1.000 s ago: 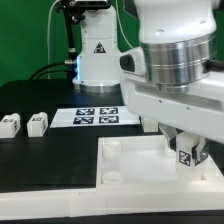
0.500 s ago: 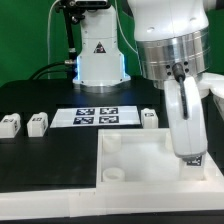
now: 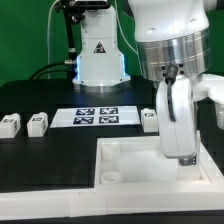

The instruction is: Assemble one leg

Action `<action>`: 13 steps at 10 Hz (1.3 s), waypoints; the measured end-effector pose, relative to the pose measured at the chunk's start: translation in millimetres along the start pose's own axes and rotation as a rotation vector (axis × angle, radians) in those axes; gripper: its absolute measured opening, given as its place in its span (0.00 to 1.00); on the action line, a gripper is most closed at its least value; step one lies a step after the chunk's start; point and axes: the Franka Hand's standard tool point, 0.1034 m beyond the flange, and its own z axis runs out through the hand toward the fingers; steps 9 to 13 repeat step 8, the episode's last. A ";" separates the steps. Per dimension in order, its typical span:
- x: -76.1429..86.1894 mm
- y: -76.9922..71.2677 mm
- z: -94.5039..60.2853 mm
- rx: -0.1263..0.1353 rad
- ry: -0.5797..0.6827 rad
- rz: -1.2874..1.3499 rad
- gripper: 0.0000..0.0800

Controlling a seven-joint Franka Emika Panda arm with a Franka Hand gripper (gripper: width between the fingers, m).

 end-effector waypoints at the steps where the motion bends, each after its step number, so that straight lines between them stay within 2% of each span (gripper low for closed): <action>1: -0.1 0.2 0.3 0.000 0.000 -0.003 0.71; 2: -0.4 0.4 0.5 -0.001 0.000 -0.006 0.79; 3: -1.6 0.8 0.3 -0.001 0.000 -0.008 0.81; 4: -9.2 1.8 -8.6 0.008 -0.008 -0.018 0.81; 5: -16.7 3.5 -23.6 0.020 -0.019 -0.029 0.81; 6: -18.2 4.8 -26.3 0.021 -0.021 -0.033 0.81; 7: -16.8 5.7 -22.5 0.016 -0.018 -0.033 0.81; 13: -17.3 5.9 -22.4 0.016 -0.018 -0.034 0.81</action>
Offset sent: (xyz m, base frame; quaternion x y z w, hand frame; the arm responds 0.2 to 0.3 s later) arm -0.0225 0.0217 0.0323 -0.0027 -0.0153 -0.0058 0.9999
